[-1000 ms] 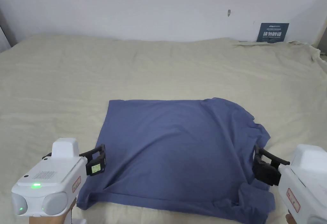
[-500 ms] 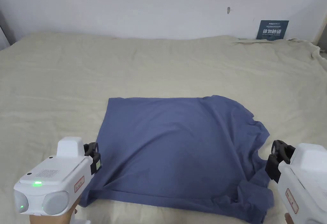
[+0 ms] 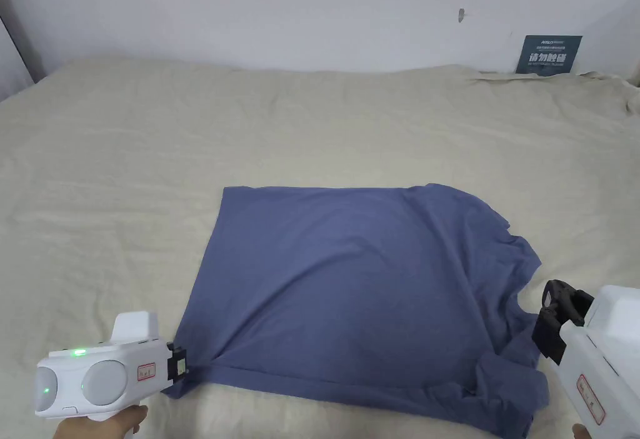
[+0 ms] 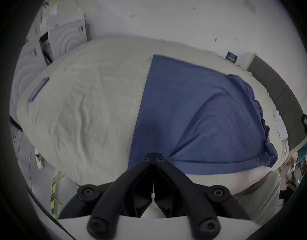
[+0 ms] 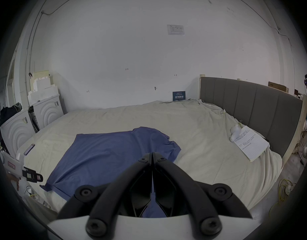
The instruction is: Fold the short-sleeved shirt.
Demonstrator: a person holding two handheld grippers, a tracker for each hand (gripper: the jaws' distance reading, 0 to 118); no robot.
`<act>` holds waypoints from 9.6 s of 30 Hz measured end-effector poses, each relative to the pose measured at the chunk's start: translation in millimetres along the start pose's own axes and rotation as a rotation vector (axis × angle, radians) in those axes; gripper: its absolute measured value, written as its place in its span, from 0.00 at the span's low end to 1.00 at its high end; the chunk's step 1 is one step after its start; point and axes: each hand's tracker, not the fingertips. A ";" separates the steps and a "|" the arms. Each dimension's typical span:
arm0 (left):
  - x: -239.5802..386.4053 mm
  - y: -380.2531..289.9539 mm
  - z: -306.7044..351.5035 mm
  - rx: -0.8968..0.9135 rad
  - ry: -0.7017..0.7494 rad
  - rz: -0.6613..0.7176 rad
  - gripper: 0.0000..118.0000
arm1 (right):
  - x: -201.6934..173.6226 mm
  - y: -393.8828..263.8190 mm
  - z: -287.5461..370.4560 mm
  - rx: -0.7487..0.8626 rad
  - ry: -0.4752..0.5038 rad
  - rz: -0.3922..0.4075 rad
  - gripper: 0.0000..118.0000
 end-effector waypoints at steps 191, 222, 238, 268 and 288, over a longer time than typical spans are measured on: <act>26.9 130.1 -64.4 -0.045 -0.059 -0.175 0.03 | 52.0 -66.8 -179.3 -0.568 -0.051 -0.078 0.70; -44.5 14.2 -7.5 -0.117 -0.084 -0.045 0.03 | 73.9 -81.0 -48.5 -0.535 0.040 -0.085 0.08; -26.7 0.2 -30.6 -0.123 0.055 -0.076 0.65 | 62.8 -100.9 -58.7 -0.586 -0.047 -0.052 0.46; 76.8 92.2 56.4 0.565 -0.056 -0.149 0.00 | -27.2 60.8 -36.7 0.101 0.030 0.030 0.00; 27.5 248.6 -133.5 0.091 -0.018 -0.138 0.15 | -18.6 59.4 -163.4 -0.026 0.016 0.047 0.00</act>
